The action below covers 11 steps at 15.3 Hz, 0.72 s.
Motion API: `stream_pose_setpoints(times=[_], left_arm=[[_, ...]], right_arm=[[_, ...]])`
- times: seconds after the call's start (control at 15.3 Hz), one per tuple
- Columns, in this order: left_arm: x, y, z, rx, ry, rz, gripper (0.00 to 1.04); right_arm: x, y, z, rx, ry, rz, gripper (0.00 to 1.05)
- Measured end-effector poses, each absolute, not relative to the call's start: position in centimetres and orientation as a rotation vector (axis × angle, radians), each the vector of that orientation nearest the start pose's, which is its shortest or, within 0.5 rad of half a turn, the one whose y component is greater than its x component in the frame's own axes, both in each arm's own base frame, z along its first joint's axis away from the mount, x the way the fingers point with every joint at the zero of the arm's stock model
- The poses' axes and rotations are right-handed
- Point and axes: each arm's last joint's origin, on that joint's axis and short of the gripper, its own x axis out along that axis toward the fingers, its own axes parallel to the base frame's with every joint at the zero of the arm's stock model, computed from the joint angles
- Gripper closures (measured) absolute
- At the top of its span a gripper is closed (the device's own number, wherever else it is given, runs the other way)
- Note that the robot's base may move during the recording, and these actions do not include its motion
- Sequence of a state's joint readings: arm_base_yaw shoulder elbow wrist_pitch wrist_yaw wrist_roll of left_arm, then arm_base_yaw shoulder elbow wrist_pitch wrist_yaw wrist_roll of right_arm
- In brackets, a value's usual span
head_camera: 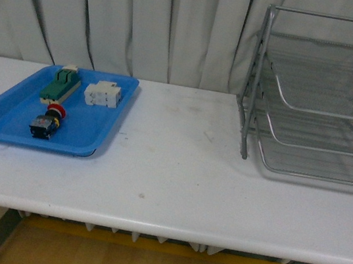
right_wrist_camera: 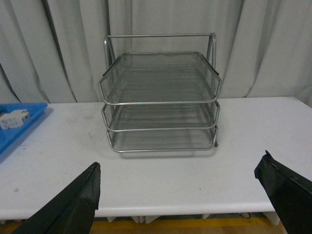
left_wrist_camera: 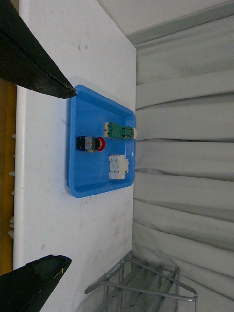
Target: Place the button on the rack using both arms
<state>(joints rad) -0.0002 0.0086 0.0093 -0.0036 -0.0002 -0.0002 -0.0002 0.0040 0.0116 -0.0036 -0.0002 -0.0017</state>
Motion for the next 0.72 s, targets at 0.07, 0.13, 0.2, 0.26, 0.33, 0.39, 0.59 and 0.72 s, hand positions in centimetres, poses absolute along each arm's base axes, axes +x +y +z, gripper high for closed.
stream_pose_setpoints(times=[0.07, 0.13, 0.2, 0.26, 0.33, 0.39, 0.59, 0.72], left_arm=[[9.77, 0.00, 16.57, 0.000, 0.002, 0.000, 0.07], [9.77, 0.00, 16.57, 0.000, 0.003, 0.000, 0.07], [9.77, 0.00, 16.57, 0.000, 0.002, 0.000, 0.07], [9.77, 0.00, 16.57, 0.000, 0.003, 0.000, 0.07], [9.77, 0.00, 16.57, 0.000, 0.003, 0.000, 0.07], [9.77, 0.00, 16.57, 0.000, 0.003, 0.000, 0.07], [9.77, 0.00, 16.57, 0.000, 0.003, 0.000, 0.07], [9.77, 0.00, 16.57, 0.000, 0.002, 0.000, 0.07]], right_arm=[[9.72, 0.00, 16.68, -0.002, -0.004, 0.000, 0.06], [9.72, 0.00, 16.68, -0.002, -0.004, 0.000, 0.06], [9.72, 0.00, 16.68, -0.002, -0.004, 0.000, 0.06], [9.72, 0.00, 16.68, -0.002, -0.004, 0.000, 0.06], [9.72, 0.00, 16.68, -0.002, -0.004, 0.000, 0.06], [9.72, 0.00, 16.68, -0.002, -0.004, 0.000, 0.06], [9.72, 0.00, 16.68, -0.002, -0.004, 0.000, 0.06], [9.72, 0.00, 16.68, -0.002, -0.004, 0.000, 0.06]])
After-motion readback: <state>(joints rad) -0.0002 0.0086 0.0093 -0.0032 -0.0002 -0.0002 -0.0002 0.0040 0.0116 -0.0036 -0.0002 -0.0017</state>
